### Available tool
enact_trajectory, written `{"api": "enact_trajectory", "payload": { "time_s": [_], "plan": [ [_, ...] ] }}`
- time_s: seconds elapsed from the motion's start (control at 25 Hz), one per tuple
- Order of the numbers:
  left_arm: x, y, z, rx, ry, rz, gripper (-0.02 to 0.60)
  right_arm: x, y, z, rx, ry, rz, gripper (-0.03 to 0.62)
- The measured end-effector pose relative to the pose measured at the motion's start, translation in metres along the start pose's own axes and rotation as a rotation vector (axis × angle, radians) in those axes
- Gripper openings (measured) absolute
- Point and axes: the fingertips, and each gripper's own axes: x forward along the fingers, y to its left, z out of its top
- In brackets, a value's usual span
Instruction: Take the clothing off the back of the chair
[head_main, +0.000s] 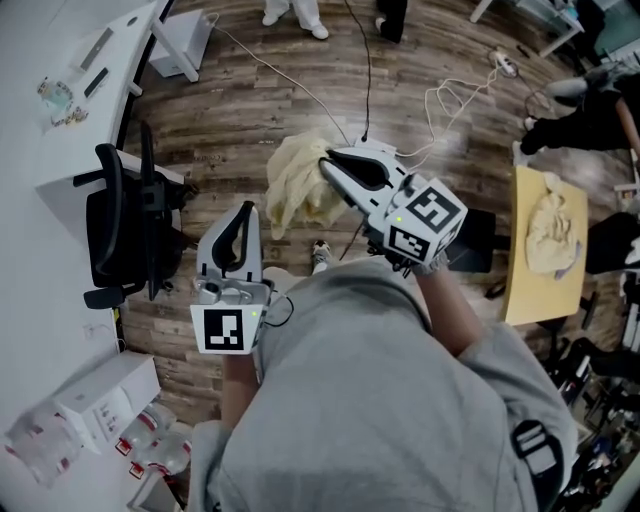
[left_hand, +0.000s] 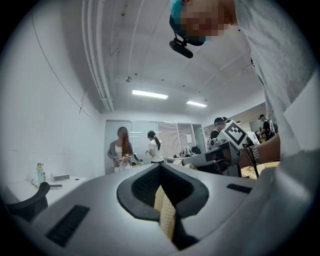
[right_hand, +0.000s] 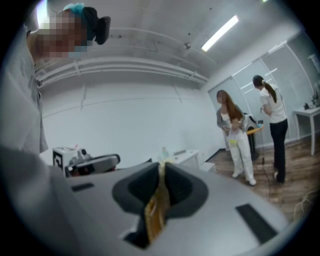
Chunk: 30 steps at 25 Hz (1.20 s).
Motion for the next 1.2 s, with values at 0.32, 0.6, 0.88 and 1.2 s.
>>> {"api": "enact_trajectory", "payload": {
  "time_s": [0.32, 0.6, 0.88, 1.2],
  "plan": [
    [-0.002, 0.000, -0.004, 0.002, 0.011, -0.003, 0.035, 0.003, 0.003, -0.003, 0.007, 0.006, 0.007, 0.058],
    [-0.003, 0.002, -0.009, -0.031, 0.015, 0.008, 0.035, 0.008, 0.007, -0.009, 0.009, 0.015, 0.013, 0.058],
    [-0.003, 0.001, -0.008, -0.037, 0.002, 0.015, 0.035, 0.009, 0.012, -0.012, 0.013, 0.013, 0.018, 0.058],
    [0.001, 0.000, -0.007, -0.022, 0.012, 0.013, 0.035, 0.006, 0.010, -0.009, 0.009, -0.001, 0.020, 0.058]
  ]
}}
